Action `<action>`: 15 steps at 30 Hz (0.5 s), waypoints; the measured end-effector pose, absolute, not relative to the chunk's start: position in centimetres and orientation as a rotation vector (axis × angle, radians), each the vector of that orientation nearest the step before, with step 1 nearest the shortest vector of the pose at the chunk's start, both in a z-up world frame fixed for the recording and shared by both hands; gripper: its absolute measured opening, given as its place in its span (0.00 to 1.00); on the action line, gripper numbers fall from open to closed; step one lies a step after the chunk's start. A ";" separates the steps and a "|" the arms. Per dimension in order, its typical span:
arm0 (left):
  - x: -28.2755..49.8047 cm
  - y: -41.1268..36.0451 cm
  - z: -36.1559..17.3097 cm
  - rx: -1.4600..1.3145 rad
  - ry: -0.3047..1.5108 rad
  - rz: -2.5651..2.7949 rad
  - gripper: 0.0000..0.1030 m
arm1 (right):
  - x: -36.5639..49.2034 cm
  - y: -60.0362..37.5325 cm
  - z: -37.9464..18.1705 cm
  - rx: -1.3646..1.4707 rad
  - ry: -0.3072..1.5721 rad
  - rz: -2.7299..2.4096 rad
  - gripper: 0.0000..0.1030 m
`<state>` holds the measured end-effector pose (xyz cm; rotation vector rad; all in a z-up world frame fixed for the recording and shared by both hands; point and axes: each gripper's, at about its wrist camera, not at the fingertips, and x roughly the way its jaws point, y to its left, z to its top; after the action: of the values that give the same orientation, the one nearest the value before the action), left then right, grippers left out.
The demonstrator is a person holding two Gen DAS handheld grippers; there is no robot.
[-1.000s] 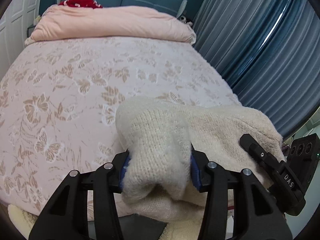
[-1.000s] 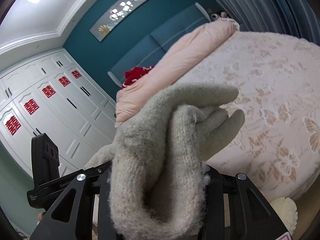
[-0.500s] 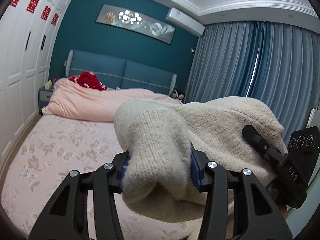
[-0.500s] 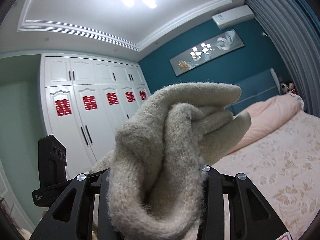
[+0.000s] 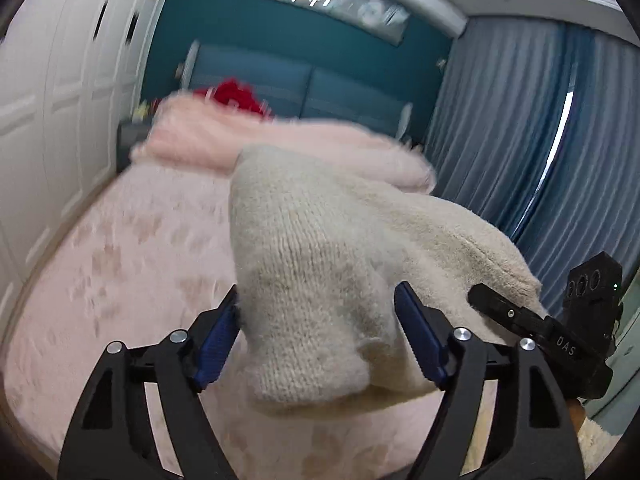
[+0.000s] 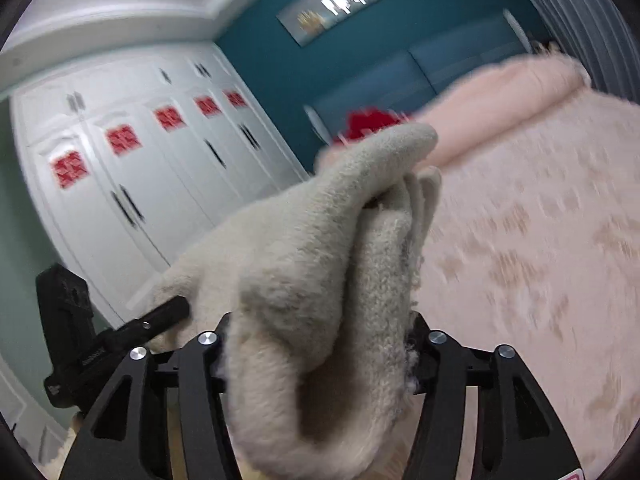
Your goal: Fold small clothes
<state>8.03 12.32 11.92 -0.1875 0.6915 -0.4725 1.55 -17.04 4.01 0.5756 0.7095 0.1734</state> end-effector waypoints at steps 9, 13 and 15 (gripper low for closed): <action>7.2 18.8 -0.3 -0.448 0.951 -0.314 0.81 | 1.0 -21.0 -2.7 0.630 0.858 0.038 0.72; 12.3 17.2 0.2 -0.431 0.928 -0.313 0.91 | 7.1 -18.9 -3.7 0.681 0.937 0.086 0.83; 14.9 16.1 -1.1 -0.409 0.980 -0.298 0.91 | 9.5 -18.2 -4.9 0.650 0.980 0.066 0.83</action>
<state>14.95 16.13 -1.06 -0.4092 0.9804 -0.2978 9.50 -18.16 -4.87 0.6497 0.9798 0.0658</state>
